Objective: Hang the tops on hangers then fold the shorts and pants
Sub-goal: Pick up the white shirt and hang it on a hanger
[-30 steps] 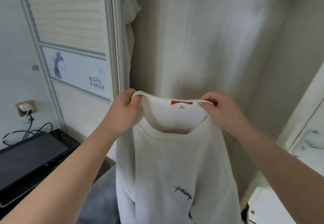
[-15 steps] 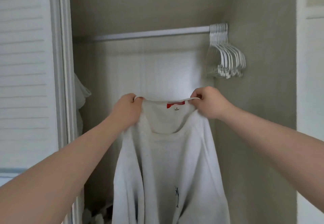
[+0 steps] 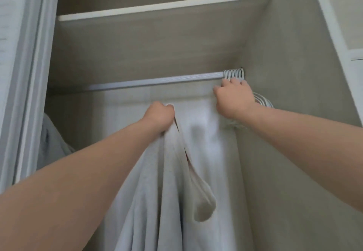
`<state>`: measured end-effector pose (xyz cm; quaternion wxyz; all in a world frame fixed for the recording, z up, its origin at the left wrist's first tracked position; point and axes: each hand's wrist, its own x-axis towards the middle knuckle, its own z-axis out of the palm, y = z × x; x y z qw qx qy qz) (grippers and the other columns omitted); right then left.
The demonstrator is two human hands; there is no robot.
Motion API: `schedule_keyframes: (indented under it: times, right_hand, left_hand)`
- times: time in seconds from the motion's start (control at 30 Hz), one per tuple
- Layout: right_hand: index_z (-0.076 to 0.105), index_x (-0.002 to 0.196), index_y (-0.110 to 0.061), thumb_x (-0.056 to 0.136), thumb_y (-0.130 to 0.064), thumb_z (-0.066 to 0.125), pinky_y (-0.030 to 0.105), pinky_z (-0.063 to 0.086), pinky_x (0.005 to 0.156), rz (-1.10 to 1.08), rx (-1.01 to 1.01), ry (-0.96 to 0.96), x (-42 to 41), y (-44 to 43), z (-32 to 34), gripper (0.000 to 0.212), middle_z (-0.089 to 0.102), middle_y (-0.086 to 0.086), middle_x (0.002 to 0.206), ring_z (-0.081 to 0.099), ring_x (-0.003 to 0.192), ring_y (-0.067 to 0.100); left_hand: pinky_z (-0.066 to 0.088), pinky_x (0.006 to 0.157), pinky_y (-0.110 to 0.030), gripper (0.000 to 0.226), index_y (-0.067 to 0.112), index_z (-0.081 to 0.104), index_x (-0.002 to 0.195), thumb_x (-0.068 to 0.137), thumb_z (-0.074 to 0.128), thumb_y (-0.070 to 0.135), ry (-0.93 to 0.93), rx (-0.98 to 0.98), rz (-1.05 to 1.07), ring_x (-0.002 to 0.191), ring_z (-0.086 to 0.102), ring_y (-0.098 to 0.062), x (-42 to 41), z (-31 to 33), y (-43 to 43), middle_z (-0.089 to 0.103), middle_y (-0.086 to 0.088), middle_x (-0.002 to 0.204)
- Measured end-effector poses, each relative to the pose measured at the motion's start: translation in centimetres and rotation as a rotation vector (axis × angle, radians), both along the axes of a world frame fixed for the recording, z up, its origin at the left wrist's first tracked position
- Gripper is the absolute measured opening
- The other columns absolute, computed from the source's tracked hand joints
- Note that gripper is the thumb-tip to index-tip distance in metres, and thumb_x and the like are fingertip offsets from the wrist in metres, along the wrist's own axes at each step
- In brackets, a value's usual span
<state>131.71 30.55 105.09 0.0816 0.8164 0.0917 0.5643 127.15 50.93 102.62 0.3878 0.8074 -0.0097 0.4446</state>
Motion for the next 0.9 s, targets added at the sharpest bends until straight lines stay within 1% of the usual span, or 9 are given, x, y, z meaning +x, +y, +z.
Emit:
schedule_keyframes:
  times: [0.13, 0.27, 0.37, 0.47, 0.53, 0.7, 0.77, 0.83, 0.9]
  right_hand:
    - [0.055, 0.136, -0.016, 0.097, -0.012, 0.043, 0.04, 0.032, 0.102, -0.19, 0.063, 0.056, 2.8, -1.0, 2.3, 0.041, 0.046, 0.013, 0.139, 0.04, 0.131, 0.033]
    - [0.057, 0.135, -0.016, 0.097, -0.011, 0.044, 0.038, 0.034, 0.1, -0.242, 0.108, 0.046, 4.9, -2.0, 2.8, 0.041, 0.052, 0.012, 0.139, 0.045, 0.129, 0.033]
    - [0.059, 0.131, -0.013, 0.096, -0.009, 0.047, 0.038, 0.037, 0.096, -0.224, 0.133, 0.03, 5.8, -2.5, 3.0, 0.038, 0.056, 0.012, 0.133, 0.048, 0.125, 0.033]
    - [0.058, 0.131, -0.009, 0.096, -0.006, 0.046, 0.04, 0.038, 0.097, -0.176, 0.169, 0.008, 6.2, -3.1, 3.6, 0.038, 0.054, 0.015, 0.132, 0.047, 0.125, 0.036]
    - [0.057, 0.132, -0.006, 0.096, -0.005, 0.044, 0.041, 0.038, 0.099, -0.152, 0.185, -0.026, 6.1, -3.4, 3.8, 0.038, 0.053, 0.016, 0.133, 0.047, 0.126, 0.036]
    - [0.053, 0.123, -0.003, 0.095, -0.004, 0.045, 0.044, 0.041, 0.094, 0.004, 0.208, -0.145, 4.6, -3.7, 4.1, 0.029, 0.056, 0.019, 0.125, 0.053, 0.118, 0.038]
    - [0.051, 0.119, -0.002, 0.092, -0.002, 0.048, 0.045, 0.044, 0.087, 0.119, 0.239, -0.129, 3.6, -3.5, 3.9, 0.027, 0.055, 0.02, 0.121, 0.056, 0.113, 0.041]
    - [0.05, 0.116, -0.002, 0.091, -0.002, 0.048, 0.044, 0.042, 0.079, 0.296, 0.349, -0.068, 2.5, -3.3, 3.4, 0.025, 0.054, 0.021, 0.119, 0.058, 0.108, 0.044]
    - [0.054, 0.115, -0.004, 0.094, -0.006, 0.046, 0.041, 0.041, 0.078, 0.449, 0.47, -0.001, 1.1, -3.3, 2.7, 0.023, 0.059, 0.024, 0.117, 0.058, 0.106, 0.045]
  left_hand:
    - [0.038, 0.064, -0.03, 0.031, 0.005, 0.056, 0.082, 0.099, 0.042, 0.027, -0.019, 0.021, 0.034, 0.07, 0.054, -0.03, 0.9, 1.0, 0.2, 0.054, -0.011, 0.07]
    - [0.043, 0.066, -0.033, 0.034, -0.001, 0.063, 0.096, 0.099, 0.042, 0.025, -0.047, 0.001, 0.079, 0.085, 0.066, -0.04, 0.9, 2.3, 1.4, 0.059, -0.02, 0.079]
    - [0.036, 0.062, -0.028, 0.029, 0.007, 0.054, 0.081, 0.099, 0.042, 0.026, -0.044, 0.008, 0.114, 0.06, 0.051, -0.028, 0.6, 2.7, 2.1, 0.053, -0.013, 0.073]
    - [0.027, 0.049, -0.025, 0.031, 0.01, 0.047, 0.073, 0.099, 0.043, 0.027, -0.046, 0.021, 0.146, 0.052, 0.041, -0.022, 0.2, 3.0, 2.5, 0.047, -0.008, 0.064]
    - [0.025, 0.047, -0.023, 0.035, 0.011, 0.045, 0.068, 0.099, 0.043, 0.027, -0.054, 0.022, 0.148, 0.05, 0.04, -0.021, 0.0, 3.1, 2.4, 0.045, -0.006, 0.06]
    - [0.029, 0.052, -0.027, 0.034, 0.012, 0.043, 0.064, 0.096, 0.047, 0.022, -0.09, 0.004, 0.103, 0.056, 0.043, -0.023, -0.8, 3.4, 1.8, 0.045, -0.007, 0.06]
    - [0.029, 0.052, -0.028, 0.032, 0.013, 0.043, 0.066, 0.096, 0.047, 0.021, -0.096, -0.009, 0.09, 0.057, 0.042, -0.023, -1.2, 3.5, 1.5, 0.045, -0.007, 0.062]
    - [0.027, 0.052, -0.028, 0.032, 0.013, 0.042, 0.067, 0.097, 0.048, 0.02, -0.108, -0.029, 0.076, 0.057, 0.04, -0.022, -1.7, 3.5, 1.2, 0.043, -0.007, 0.062]
    - [0.026, 0.051, -0.028, 0.034, 0.014, 0.04, 0.066, 0.098, 0.048, 0.018, -0.125, -0.057, 0.06, 0.057, 0.038, -0.021, -2.4, 3.5, 0.8, 0.042, -0.006, 0.061]
